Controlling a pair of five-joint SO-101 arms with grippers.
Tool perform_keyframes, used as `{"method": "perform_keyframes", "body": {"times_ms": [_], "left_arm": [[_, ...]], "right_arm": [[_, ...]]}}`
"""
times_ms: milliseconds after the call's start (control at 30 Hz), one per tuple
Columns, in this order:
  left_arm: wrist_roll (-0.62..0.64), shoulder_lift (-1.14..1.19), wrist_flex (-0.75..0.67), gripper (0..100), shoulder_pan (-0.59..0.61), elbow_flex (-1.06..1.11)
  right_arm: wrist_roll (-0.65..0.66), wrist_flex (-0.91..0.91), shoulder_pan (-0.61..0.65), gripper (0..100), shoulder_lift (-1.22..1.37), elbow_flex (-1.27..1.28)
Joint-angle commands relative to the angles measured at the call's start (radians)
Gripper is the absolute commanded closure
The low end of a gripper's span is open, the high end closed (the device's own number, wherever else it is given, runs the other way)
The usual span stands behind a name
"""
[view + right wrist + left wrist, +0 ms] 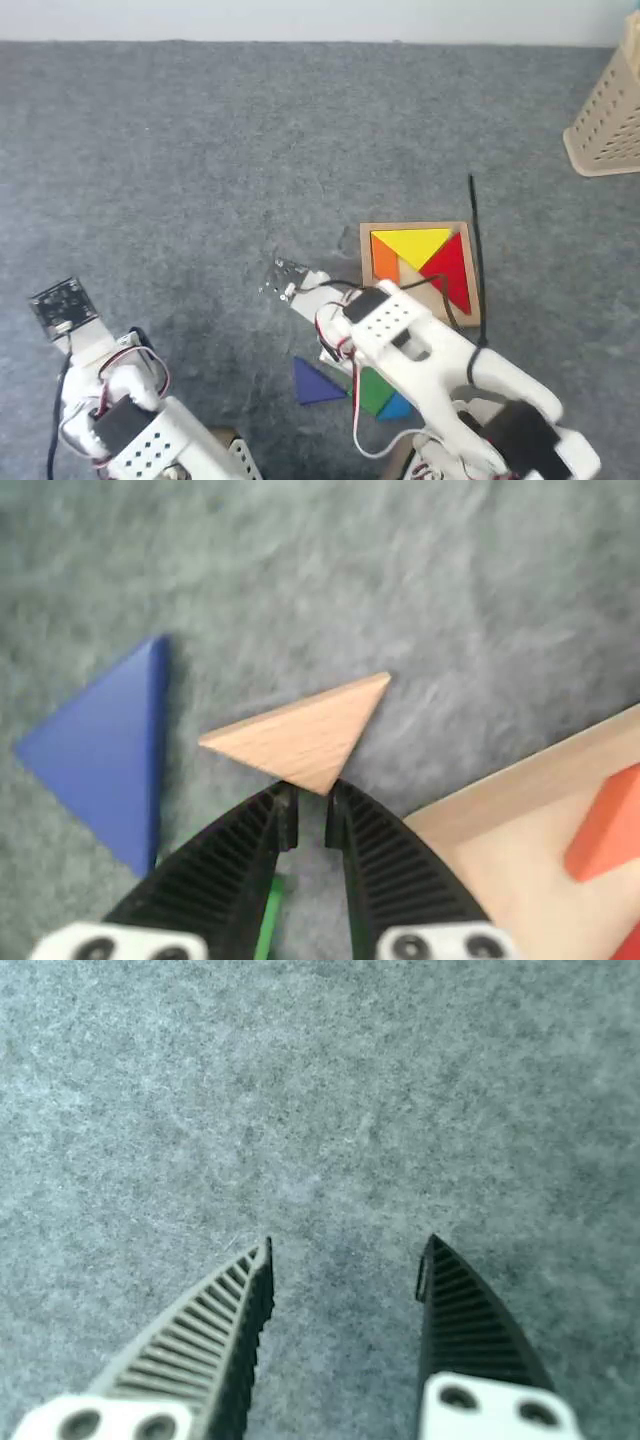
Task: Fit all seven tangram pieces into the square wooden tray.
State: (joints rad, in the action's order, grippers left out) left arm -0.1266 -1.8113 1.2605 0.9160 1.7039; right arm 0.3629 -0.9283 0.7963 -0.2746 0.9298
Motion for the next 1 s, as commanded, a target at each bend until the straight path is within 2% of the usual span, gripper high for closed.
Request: {"method": "perform_keyframes", "body": {"times_ms": [0, 167, 400, 567, 733, 967], "left_arm": [[0.009, -0.011, 0.003, 77, -0.002, -0.019], [0.009, -0.011, 0.003, 77, -0.002, -0.019], [0.009, -0.011, 0.003, 77, -0.002, -0.019], [0.009, -0.011, 0.003, 77, -0.002, -0.019], [0.009, -0.011, 0.003, 77, -0.002, -0.019], [0.009, -0.011, 0.003, 77, -0.002, -0.019]], "right_arm": [[-0.017, -0.030, -0.001, 93.5, -0.027, -0.100], [-0.005, -0.200, -0.001, 93.9, -0.208, -0.107], [0.287, -0.607, 0.004, 94.0, -0.478, -0.054], [0.400, -0.562, -0.010, 94.0, -0.516, 0.104], [0.497, -0.562, -0.012, 94.0, -0.516, 0.132], [0.509, -0.553, -0.013, 94.0, -0.515, 0.143]]}}
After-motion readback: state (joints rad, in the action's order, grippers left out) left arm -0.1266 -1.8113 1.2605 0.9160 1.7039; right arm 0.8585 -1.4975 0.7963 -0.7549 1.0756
